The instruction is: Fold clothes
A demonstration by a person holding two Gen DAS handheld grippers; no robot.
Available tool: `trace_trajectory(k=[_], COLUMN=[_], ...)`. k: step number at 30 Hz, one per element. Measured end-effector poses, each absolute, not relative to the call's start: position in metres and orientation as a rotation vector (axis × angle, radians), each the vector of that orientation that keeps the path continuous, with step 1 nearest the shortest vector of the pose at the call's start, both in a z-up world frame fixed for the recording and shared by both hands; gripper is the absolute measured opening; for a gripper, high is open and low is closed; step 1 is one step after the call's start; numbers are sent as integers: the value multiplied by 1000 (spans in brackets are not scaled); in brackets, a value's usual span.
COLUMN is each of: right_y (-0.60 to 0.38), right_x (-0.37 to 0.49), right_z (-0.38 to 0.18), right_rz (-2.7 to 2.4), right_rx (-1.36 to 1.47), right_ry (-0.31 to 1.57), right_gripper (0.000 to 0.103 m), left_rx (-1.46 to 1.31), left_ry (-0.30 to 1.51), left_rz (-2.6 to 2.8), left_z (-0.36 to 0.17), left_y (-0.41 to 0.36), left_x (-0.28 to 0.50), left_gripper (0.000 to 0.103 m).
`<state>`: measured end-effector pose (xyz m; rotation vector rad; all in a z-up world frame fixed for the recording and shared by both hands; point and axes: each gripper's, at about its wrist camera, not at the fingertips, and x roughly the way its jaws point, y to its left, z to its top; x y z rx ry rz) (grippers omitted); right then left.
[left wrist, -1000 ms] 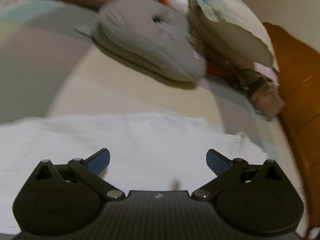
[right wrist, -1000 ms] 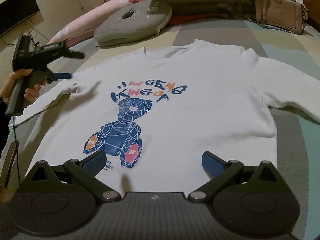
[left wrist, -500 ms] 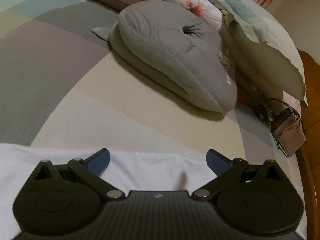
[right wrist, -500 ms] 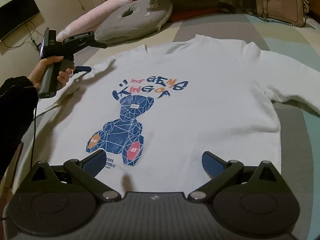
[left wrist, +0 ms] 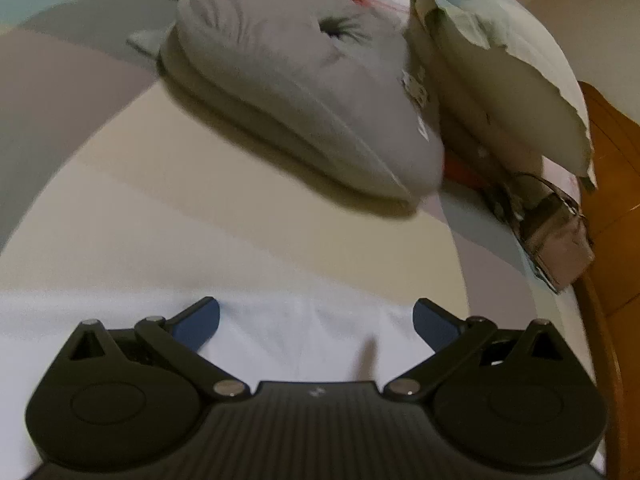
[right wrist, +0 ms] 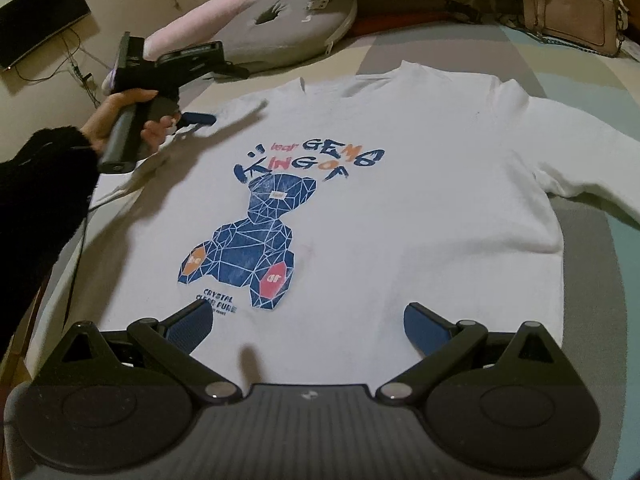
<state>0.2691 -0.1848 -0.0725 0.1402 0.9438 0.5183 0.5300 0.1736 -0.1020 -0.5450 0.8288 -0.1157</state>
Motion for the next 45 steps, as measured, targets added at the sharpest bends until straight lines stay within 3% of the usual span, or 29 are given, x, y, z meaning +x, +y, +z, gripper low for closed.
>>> trace_trajectory(k=[10, 16, 21, 31, 37, 45], right_y=[-187, -188, -194, -199, -201, -211], right_x=[269, 267, 267, 265, 264, 267], right_z=[-71, -73, -74, -76, -78, -78], right_rz=[515, 518, 530, 556, 572, 587], right_rx=[167, 160, 170, 174, 151, 206], right_ry=[946, 944, 939, 915, 894, 899], right_gripper=[103, 103, 103, 103, 103, 103], left_rx=[-544, -460, -461, -490, -472, -428], left_ry=[859, 939, 842, 865, 960, 846], left_rz=[-213, -300, -228, -373, -440, -274], left_z=[-70, -93, -111, -86, -107, -104], left_y=[137, 92, 96, 61, 16, 17], left_x=[508, 511, 531, 515, 532, 545], left_gripper=[102, 102, 102, 102, 101, 102])
